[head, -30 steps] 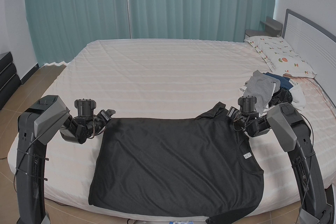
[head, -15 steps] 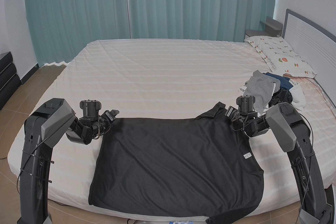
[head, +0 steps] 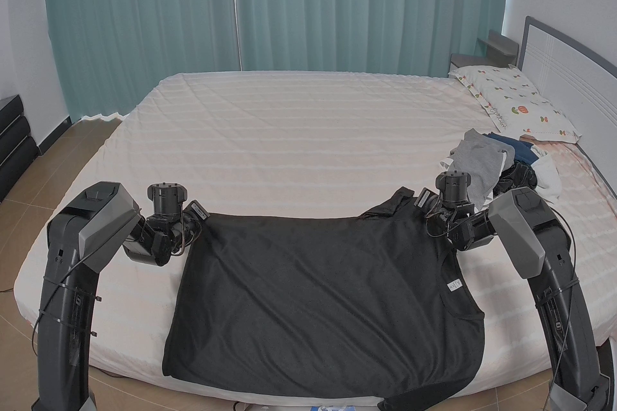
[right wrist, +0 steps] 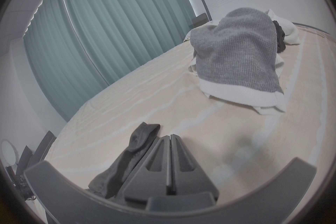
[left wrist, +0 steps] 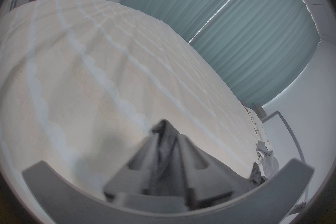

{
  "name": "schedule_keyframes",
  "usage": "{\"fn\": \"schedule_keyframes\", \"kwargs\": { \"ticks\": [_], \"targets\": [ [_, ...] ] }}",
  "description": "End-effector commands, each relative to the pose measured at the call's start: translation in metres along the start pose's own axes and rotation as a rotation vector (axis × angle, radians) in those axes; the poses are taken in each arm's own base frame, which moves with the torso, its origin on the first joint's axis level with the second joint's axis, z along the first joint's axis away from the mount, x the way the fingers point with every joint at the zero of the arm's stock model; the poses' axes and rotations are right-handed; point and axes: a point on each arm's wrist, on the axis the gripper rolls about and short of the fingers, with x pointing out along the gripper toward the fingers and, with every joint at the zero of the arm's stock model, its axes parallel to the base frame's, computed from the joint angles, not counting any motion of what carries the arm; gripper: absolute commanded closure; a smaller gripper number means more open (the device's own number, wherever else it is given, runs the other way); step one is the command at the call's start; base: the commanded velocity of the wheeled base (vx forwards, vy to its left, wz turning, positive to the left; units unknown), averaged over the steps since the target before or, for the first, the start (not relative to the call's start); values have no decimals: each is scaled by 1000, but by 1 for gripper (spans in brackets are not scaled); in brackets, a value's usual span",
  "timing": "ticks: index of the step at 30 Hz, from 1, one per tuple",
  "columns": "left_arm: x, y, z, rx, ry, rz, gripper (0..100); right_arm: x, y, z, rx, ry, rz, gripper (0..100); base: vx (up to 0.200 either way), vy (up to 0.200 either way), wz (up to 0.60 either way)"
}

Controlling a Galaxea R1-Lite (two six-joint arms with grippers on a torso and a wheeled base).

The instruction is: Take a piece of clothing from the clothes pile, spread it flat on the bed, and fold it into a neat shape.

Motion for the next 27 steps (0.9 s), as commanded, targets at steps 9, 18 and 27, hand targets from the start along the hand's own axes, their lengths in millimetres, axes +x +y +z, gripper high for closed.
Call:
{"fn": "schedule_keyframes", "kwargs": {
  "ticks": [9, 18, 27],
  "targets": [
    [-7, -5, 20, -86, -116, -34, 100, -11, 17, 35, 43, -164, 54, 100, 0, 0, 0],
    [-10, -2, 29, -136, -134, -34, 100, -9, 4, 43, 48, -214, 38, 100, 0, 0, 0],
    [-7, -2, 24, -126, -111, -34, 100, 1, -7, 18, 11, -165, 22, 100, 0, 0, 0]
  ]
}}
